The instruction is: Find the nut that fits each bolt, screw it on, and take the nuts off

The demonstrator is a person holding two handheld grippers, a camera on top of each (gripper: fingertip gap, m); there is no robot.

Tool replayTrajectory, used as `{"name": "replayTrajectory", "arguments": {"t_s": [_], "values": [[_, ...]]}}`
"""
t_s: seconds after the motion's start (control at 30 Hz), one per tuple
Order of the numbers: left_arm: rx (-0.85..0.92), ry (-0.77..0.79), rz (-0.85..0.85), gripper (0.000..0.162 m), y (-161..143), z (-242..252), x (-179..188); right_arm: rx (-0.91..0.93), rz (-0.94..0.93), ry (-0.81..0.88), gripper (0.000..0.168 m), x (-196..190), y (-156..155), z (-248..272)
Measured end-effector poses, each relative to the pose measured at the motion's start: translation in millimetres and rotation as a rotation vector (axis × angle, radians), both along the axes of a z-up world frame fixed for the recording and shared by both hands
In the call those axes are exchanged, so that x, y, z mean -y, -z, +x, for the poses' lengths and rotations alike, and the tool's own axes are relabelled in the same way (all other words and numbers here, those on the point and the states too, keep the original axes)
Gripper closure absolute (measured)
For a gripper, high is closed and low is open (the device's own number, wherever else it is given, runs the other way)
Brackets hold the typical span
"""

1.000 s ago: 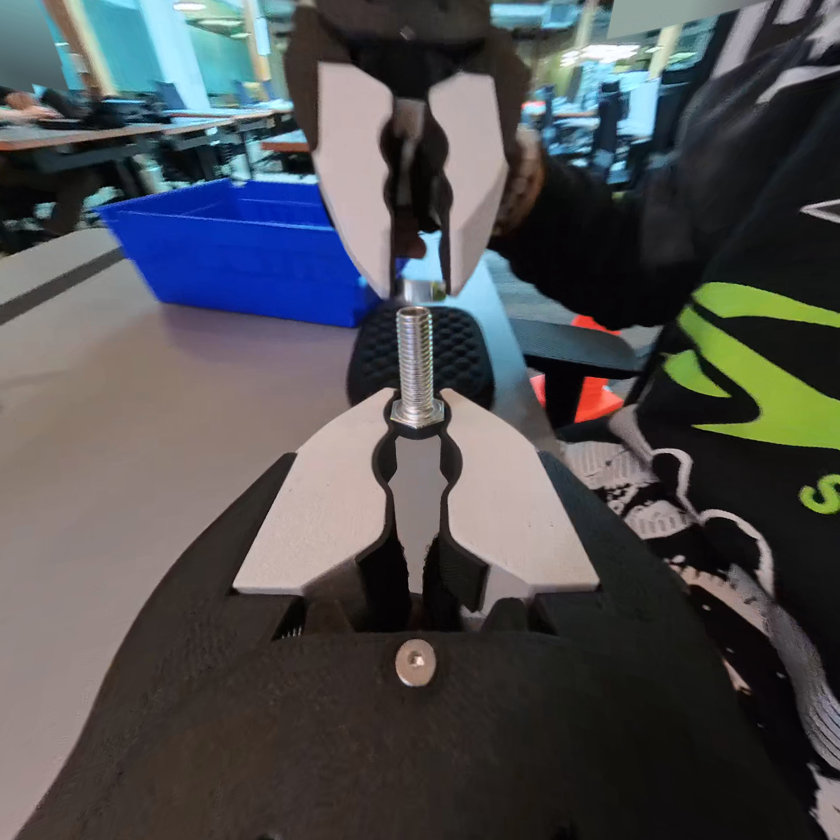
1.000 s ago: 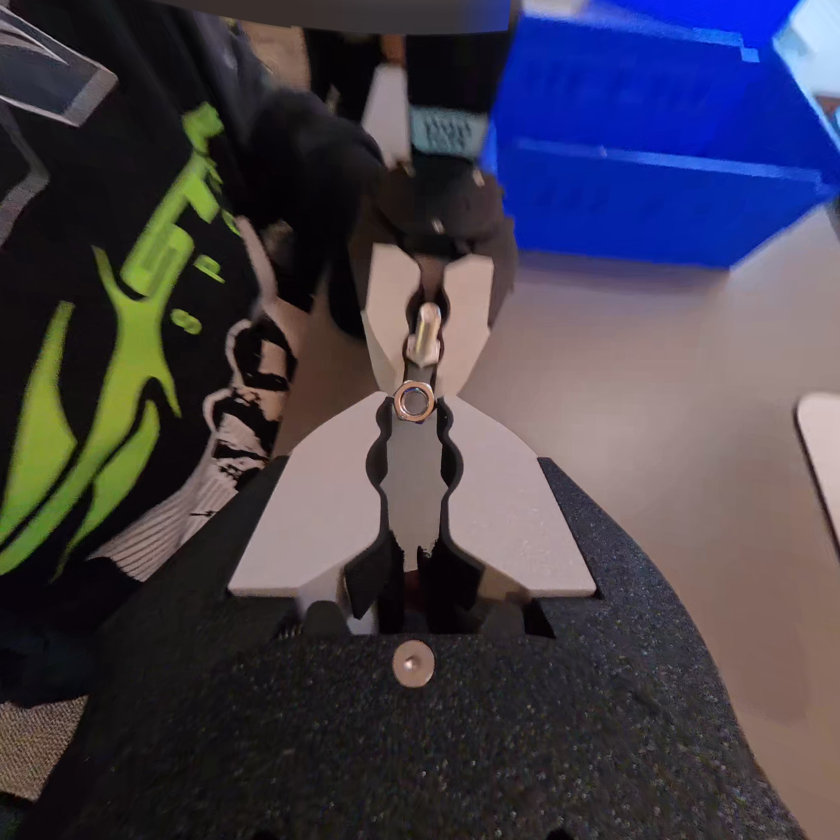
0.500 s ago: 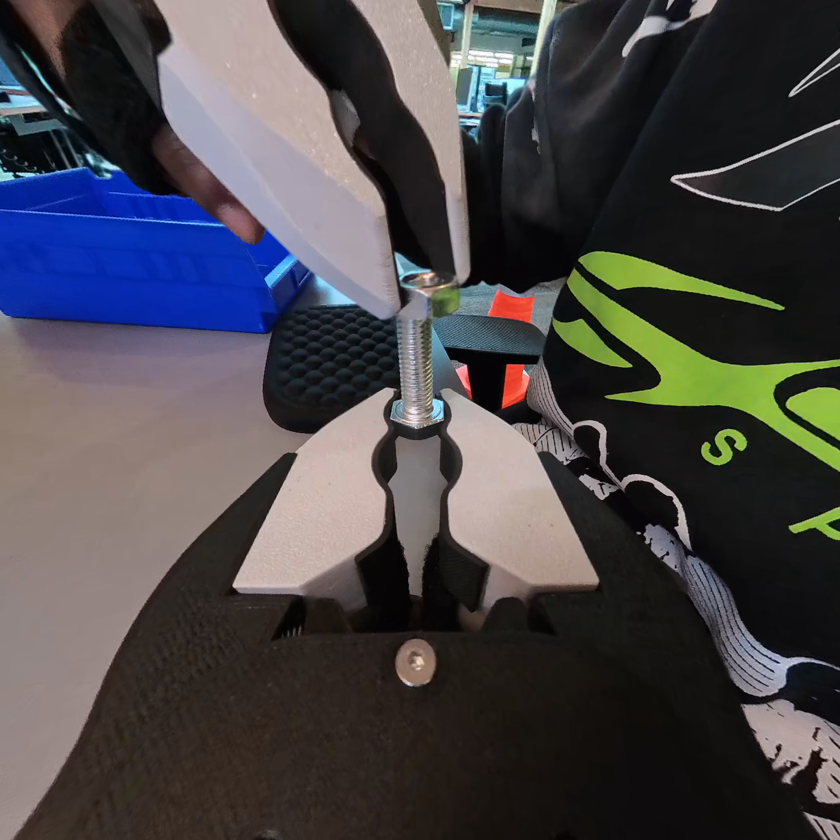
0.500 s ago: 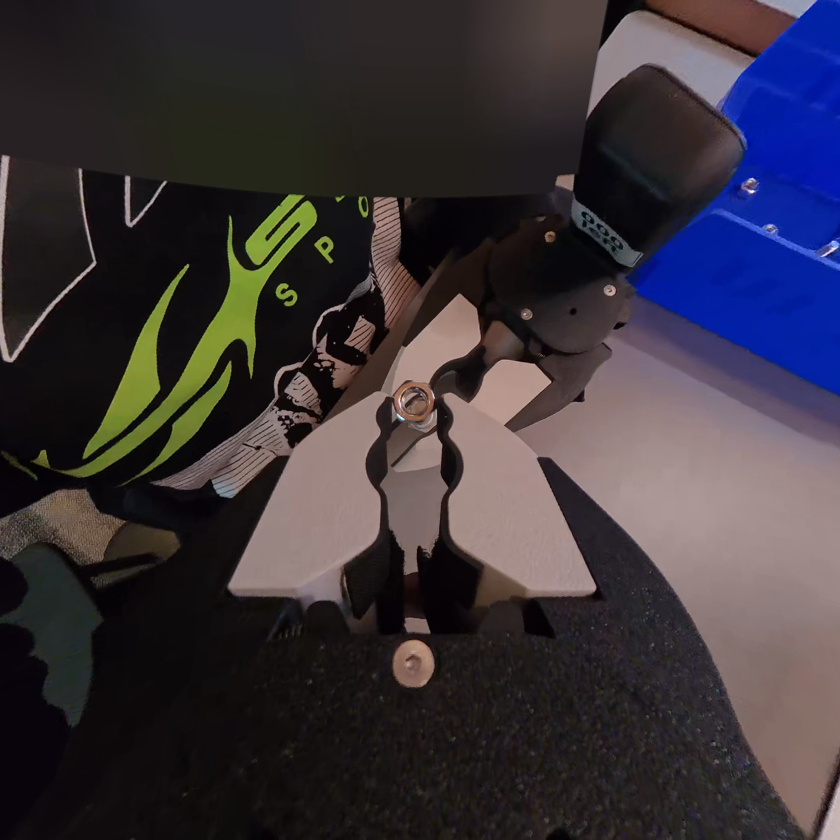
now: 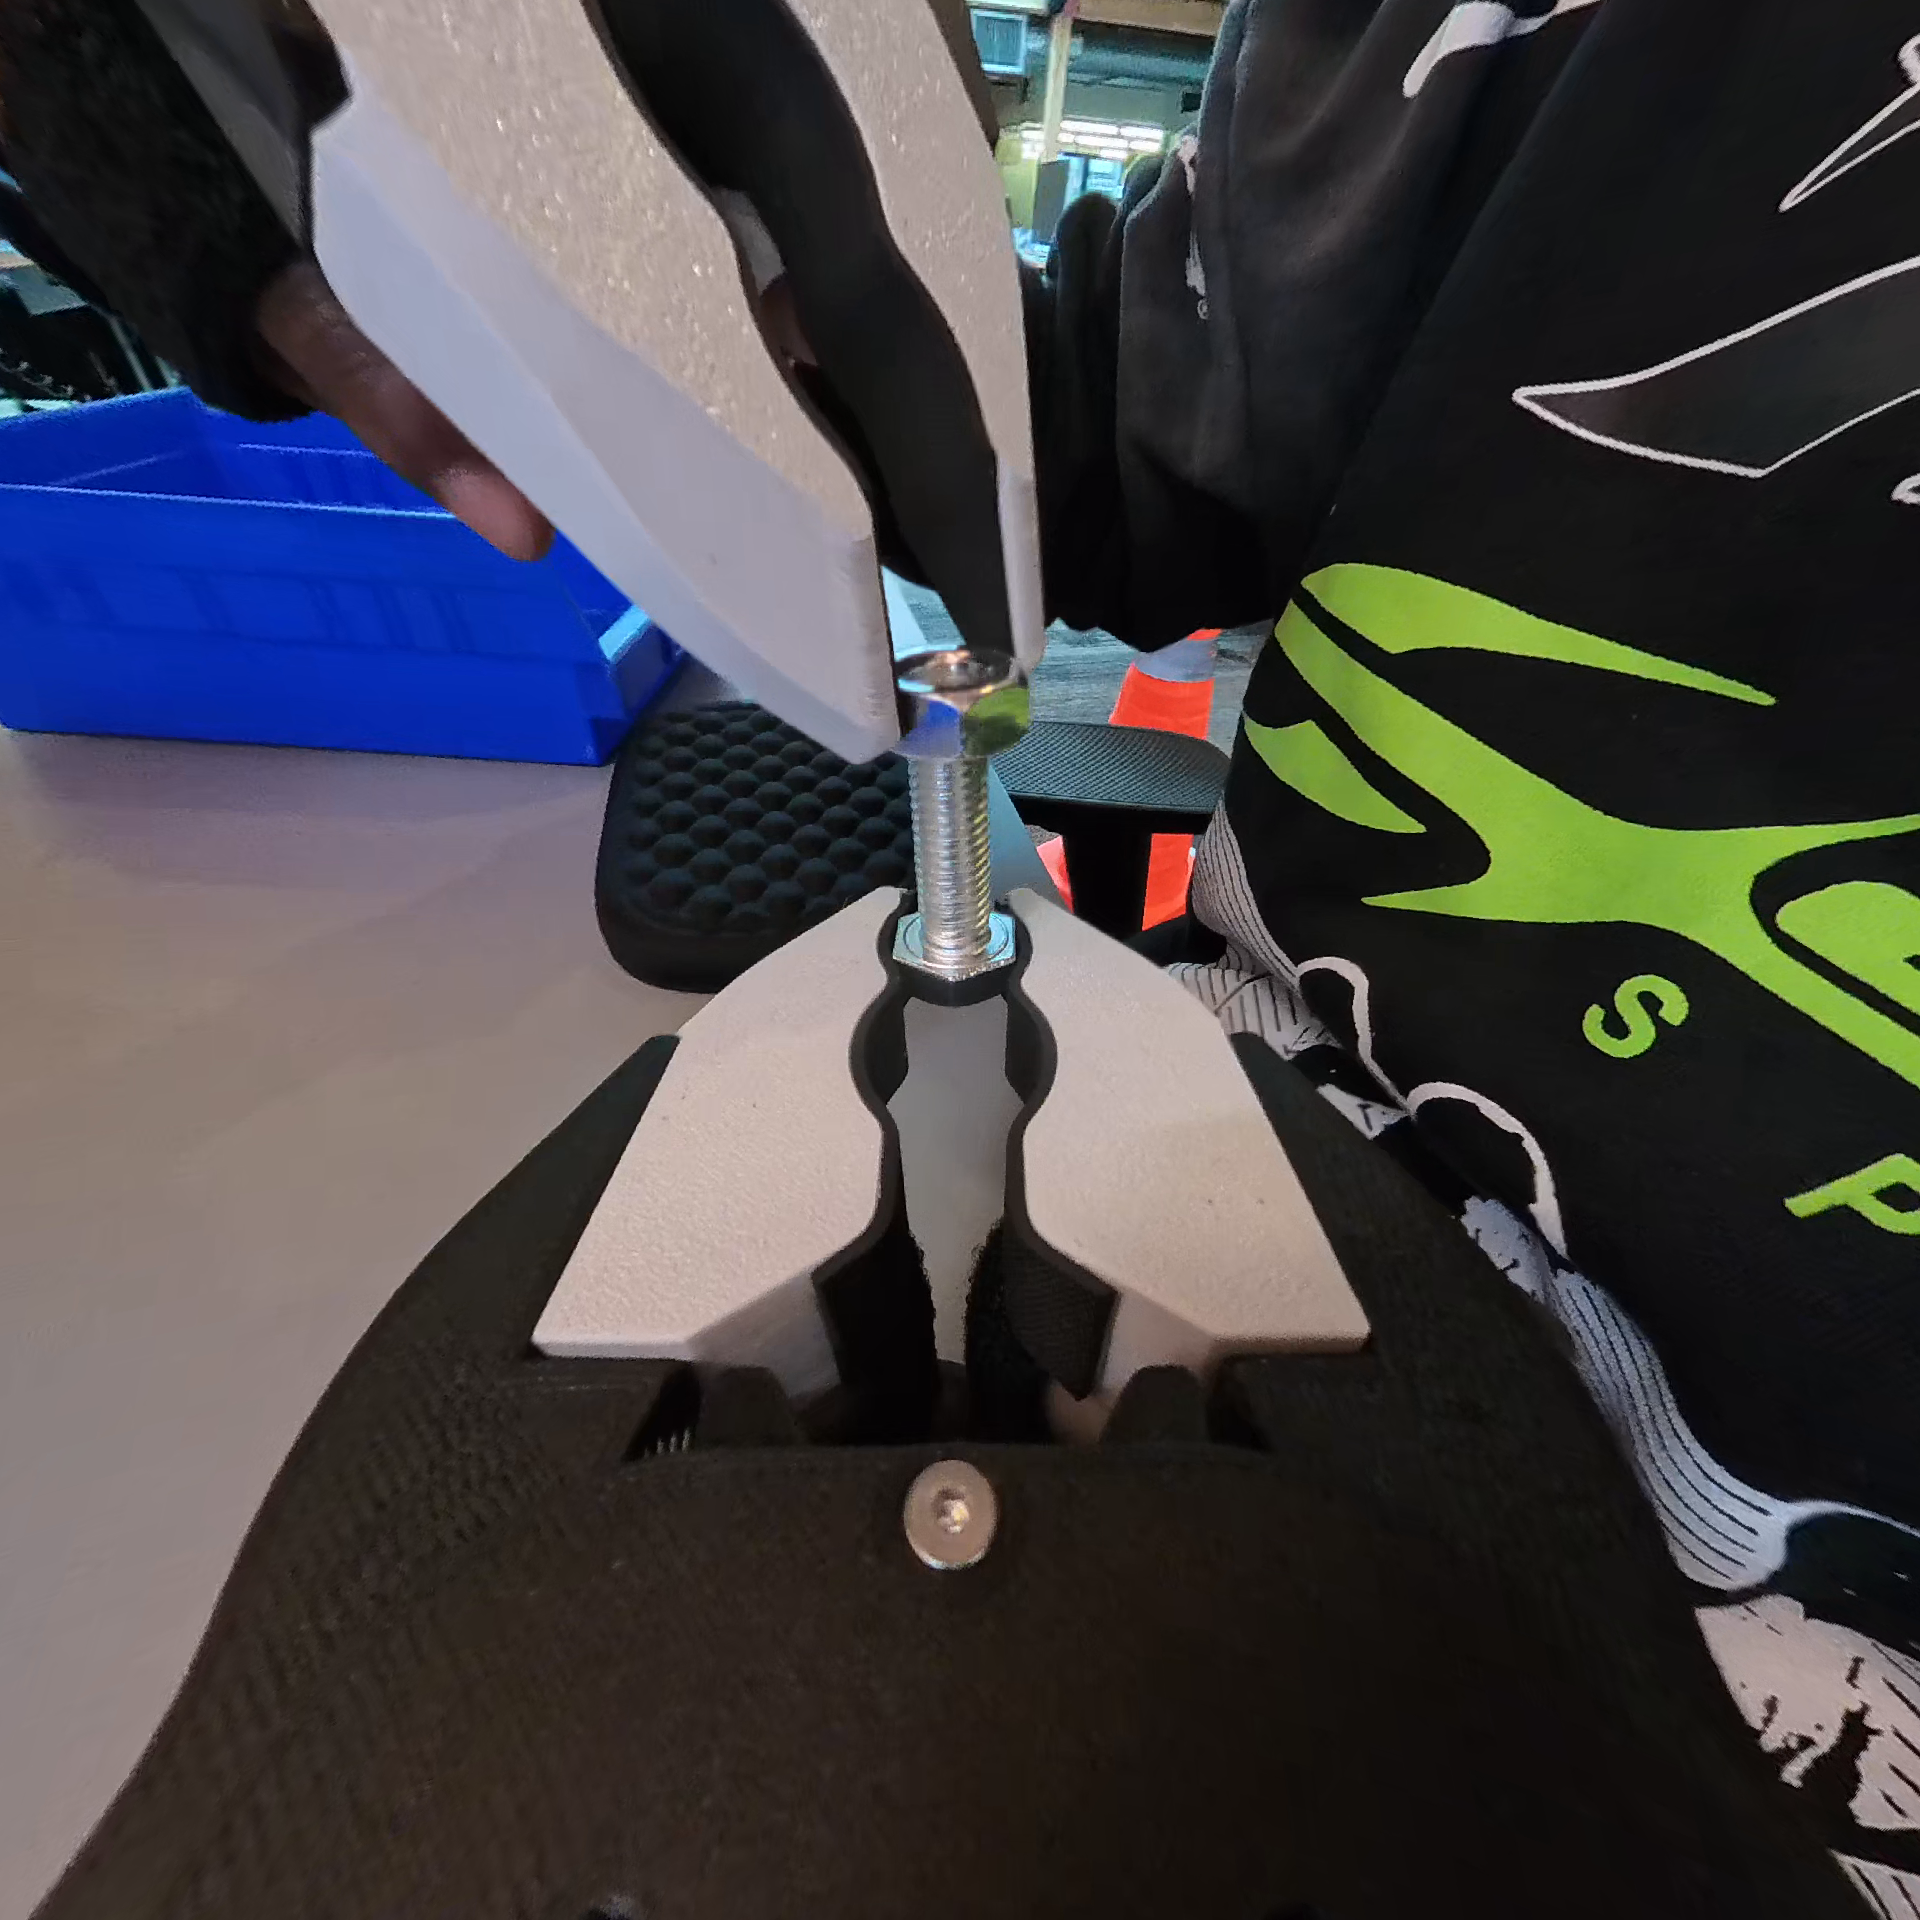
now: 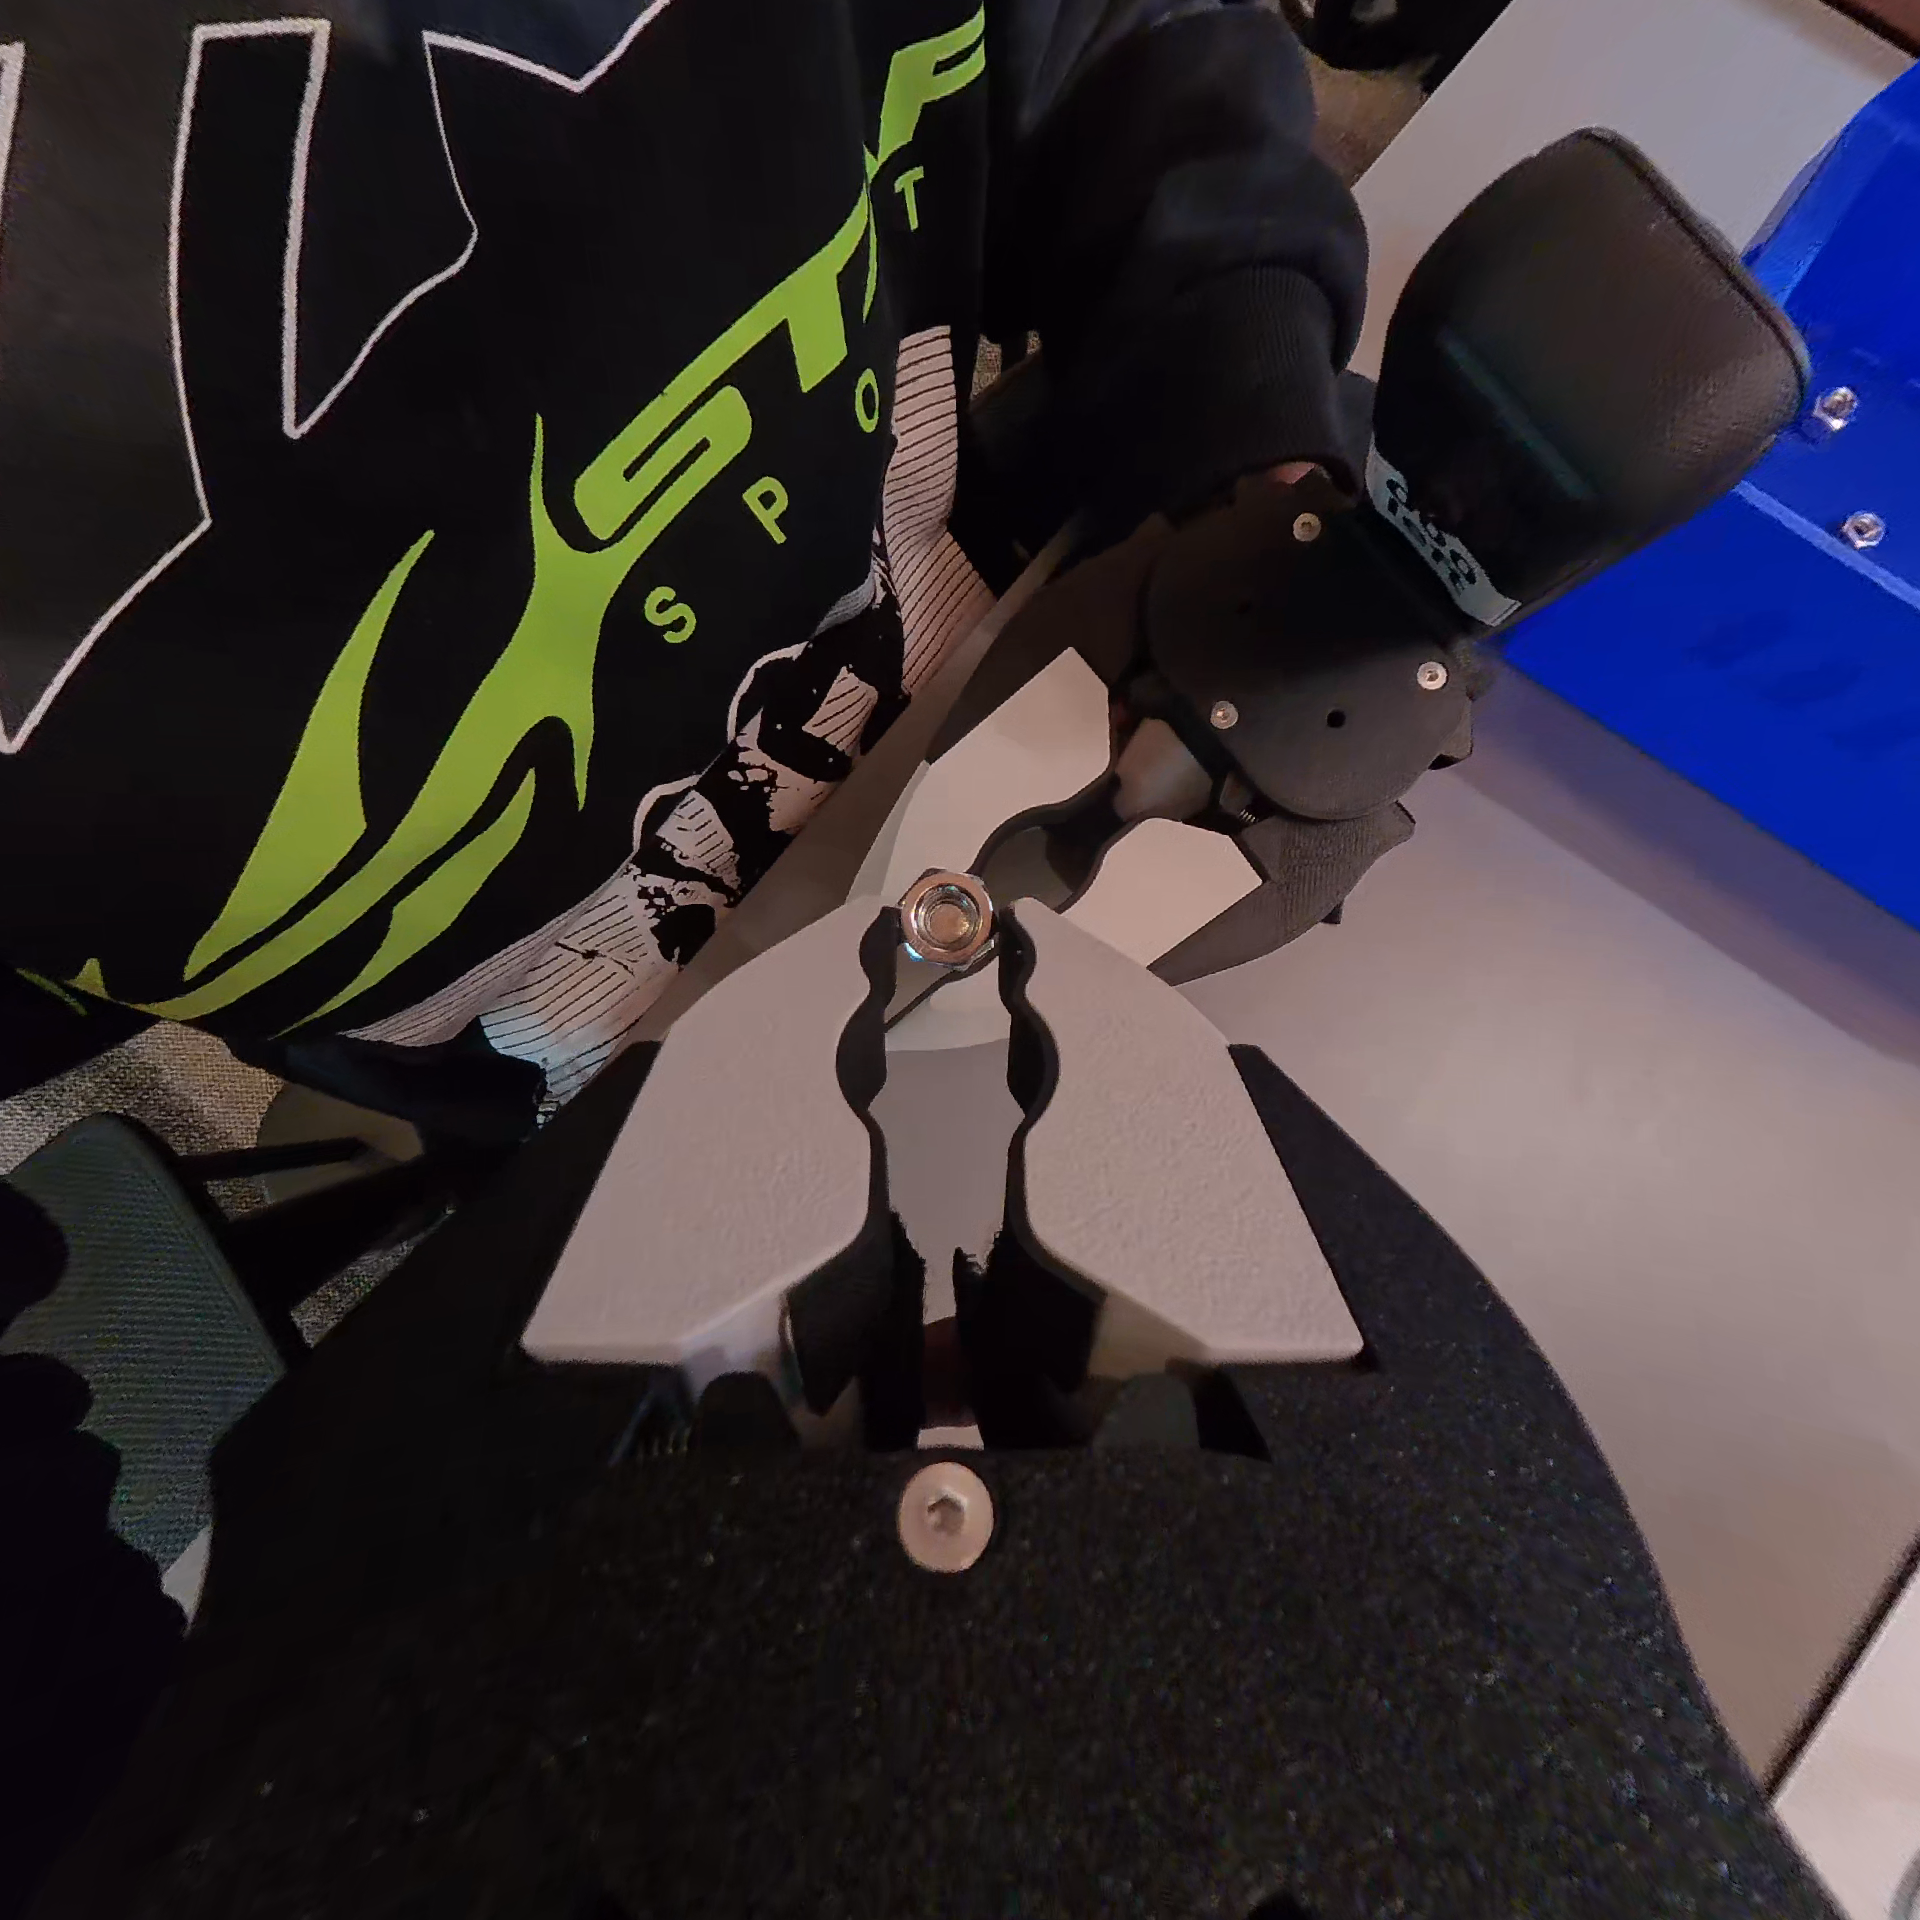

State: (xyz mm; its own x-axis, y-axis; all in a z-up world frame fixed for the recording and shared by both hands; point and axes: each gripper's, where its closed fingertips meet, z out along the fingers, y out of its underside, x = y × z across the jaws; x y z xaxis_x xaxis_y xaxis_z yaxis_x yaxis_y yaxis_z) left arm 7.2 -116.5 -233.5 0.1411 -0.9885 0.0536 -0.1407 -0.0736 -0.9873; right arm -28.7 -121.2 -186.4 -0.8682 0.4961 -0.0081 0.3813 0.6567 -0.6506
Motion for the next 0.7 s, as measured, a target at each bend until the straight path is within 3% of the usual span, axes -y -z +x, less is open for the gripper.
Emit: {"name": "replayTrajectory", "arguments": {"t_s": [0.17,0.5,0.7], "values": [[-0.027,-0.116,-0.004,0.148,3,-2,-14,0.038,0.061,0.115,0.149,-12,2,-2],[-0.11,-0.63,0.008,0.148,10,-25,-70,0.068,0.183,0.54,0.149,-54,9,-14],[-0.088,-0.66,-0.007,0.148,10,-24,-73,0.085,0.185,0.638,0.149,-57,9,-14]]}}
